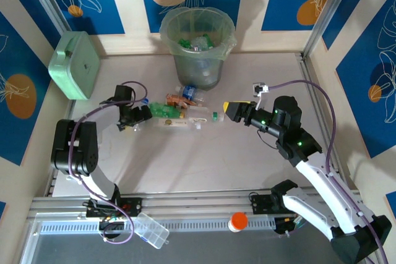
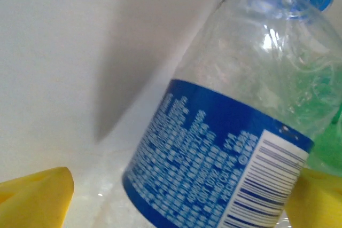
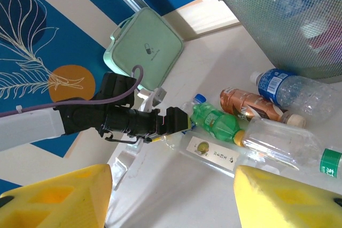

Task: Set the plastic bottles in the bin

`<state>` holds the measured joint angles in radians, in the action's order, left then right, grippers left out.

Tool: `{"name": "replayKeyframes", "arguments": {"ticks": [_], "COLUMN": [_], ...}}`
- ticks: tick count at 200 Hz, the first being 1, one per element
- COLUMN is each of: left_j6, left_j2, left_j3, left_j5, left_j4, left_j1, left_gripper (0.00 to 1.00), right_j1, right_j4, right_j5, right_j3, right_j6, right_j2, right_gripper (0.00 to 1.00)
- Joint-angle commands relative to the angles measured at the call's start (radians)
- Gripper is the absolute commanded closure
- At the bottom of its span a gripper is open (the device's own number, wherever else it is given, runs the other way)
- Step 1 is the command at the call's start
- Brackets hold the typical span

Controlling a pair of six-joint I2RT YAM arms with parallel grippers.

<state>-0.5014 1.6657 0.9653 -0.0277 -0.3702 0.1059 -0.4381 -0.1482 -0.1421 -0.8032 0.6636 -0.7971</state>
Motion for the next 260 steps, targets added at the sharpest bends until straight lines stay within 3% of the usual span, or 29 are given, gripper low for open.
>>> {"name": "replayKeyframes", "arguments": {"ticks": [1, 33, 72, 93, 143, 210, 235, 260], "left_j6": [0.047, 0.115, 0.168, 0.174, 0.155, 0.123, 0.129, 0.132], "left_j2": [0.008, 0.061, 0.124, 0.138, 0.126, -0.07, -0.202, -0.353], "left_j3": [0.059, 0.129, 0.17, 0.171, 0.161, 0.154, 0.139, 0.069], "left_j5": [0.084, 0.152, 0.139, 0.108, 0.058, 0.075, -0.032, -0.282], "left_j4": [-0.071, -0.141, -0.139, -0.125, -0.11, -0.147, -0.121, 0.024], "left_j1": [-0.007, -0.005, -0.005, -0.005, -0.004, 0.009, 0.034, 0.069], "left_gripper": [0.01, 0.01, 0.03, 0.09, 0.39, 0.42, 0.48, 0.5], "right_j1": [0.007, 0.009, 0.01, 0.012, 0.015, 0.007, -0.005, -0.02], "right_j4": [0.027, 0.04, 0.041, 0.032, 0.027, 0.007, -0.004, 0.002], "right_j5": [-0.025, -0.028, -0.033, -0.031, -0.033, -0.038, -0.026, -0.03], "right_j3": [0.013, 0.017, 0.015, 0.013, 0.0, -0.039, -0.053, -0.064], "right_j6": [0.013, 0.02, 0.022, 0.019, 0.026, 0.036, 0.037, 0.04], "right_j2": [0.0, -0.006, -0.012, -0.009, -0.01, -0.019, -0.025, -0.045], "right_gripper": [0.38, 0.37, 0.38, 0.38, 0.38, 0.39, 0.39, 0.39]}}
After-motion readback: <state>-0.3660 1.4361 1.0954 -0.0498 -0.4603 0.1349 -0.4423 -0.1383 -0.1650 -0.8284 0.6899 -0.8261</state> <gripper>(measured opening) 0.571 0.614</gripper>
